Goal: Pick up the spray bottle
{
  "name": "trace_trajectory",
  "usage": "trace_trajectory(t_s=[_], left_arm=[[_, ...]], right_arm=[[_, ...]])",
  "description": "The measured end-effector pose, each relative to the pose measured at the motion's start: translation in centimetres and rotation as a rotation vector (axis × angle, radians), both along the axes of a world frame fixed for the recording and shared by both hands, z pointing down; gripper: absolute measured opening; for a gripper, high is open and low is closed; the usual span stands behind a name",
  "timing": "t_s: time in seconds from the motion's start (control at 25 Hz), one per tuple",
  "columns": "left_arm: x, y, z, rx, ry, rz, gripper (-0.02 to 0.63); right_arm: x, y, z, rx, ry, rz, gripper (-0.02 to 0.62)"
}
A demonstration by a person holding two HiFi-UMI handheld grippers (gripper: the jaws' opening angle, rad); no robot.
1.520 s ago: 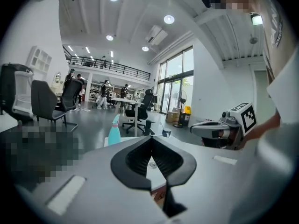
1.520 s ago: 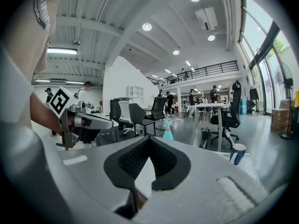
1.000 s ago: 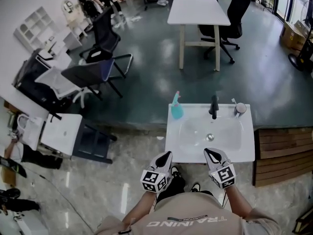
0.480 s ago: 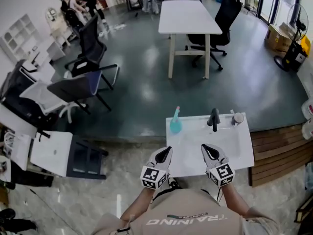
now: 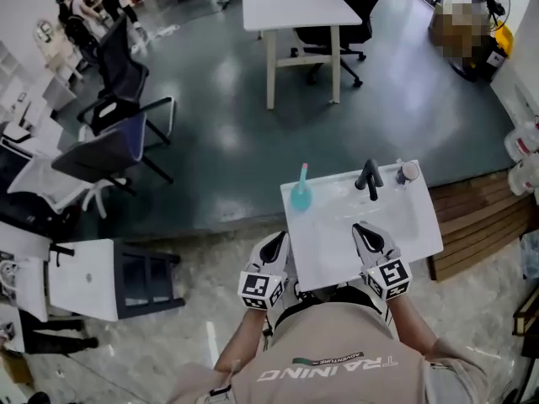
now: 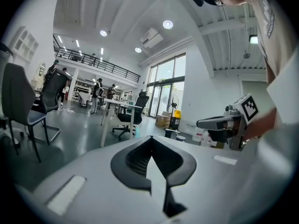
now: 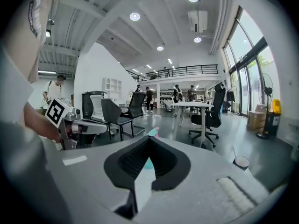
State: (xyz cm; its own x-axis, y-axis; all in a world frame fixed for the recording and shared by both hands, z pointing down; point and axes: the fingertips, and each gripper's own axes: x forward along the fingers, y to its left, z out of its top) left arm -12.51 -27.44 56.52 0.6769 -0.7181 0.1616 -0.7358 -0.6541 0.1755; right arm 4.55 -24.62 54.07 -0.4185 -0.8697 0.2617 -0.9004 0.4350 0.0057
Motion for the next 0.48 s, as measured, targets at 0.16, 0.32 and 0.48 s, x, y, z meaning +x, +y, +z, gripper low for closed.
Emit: trace_trajectory(t_s=[0.16, 0.32, 0.48], left_arm=[[-0.6, -0.1, 0.2, -0.003, -0.01, 0.003, 0.018], [-0.8, -0.1, -0.6, 0.001, -0.004, -0.013, 0.018], [-0.8, -0.1, -1.2, 0.003, -0.016, -0.045, 0.018]], right_arm=[[-1.1, -1.1, -1.0, 0.026, -0.001, -0.003, 0.002], [-2.2, -2.0, -1.1, 0.029, 0.008, -0.034, 0.002], [-2.7, -2.5, -0.5, 0.025, 0.016, -0.079, 0.002]])
